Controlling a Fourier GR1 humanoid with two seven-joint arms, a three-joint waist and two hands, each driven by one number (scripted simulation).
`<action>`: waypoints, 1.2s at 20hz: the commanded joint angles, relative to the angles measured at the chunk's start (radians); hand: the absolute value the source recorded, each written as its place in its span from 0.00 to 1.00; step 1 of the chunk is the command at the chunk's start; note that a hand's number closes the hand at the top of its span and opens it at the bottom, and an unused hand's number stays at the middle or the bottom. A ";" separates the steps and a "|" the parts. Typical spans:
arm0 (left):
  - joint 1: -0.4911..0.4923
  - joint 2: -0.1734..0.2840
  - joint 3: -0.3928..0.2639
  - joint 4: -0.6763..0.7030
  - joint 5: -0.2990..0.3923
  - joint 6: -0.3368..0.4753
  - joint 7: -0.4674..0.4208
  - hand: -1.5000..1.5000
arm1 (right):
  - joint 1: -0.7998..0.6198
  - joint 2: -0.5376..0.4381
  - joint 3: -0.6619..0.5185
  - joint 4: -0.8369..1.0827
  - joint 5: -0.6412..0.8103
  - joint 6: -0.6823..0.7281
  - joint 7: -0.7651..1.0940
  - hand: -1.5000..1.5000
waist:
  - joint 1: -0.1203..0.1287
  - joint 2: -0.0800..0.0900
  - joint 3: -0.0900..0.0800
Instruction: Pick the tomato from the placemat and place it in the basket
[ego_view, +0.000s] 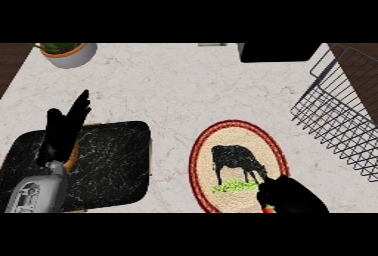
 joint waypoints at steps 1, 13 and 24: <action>0.015 -0.005 -0.009 -0.014 -0.009 0.003 -0.013 0.50 | 0.202 -0.048 -0.017 -0.253 -0.109 0.115 0.020 1.00 | -0.001 0.006 0.001; -0.004 0.012 0.000 -0.052 0.002 -0.008 0.025 0.50 | 0.480 0.015 -0.175 -0.919 -0.725 0.444 0.162 1.00 | 0.005 0.010 0.000; -0.012 -0.001 -0.007 -0.045 0.007 -0.010 0.026 0.50 | 0.352 0.087 -0.429 -1.006 -0.937 0.588 0.343 1.00 | 0.019 0.016 -0.002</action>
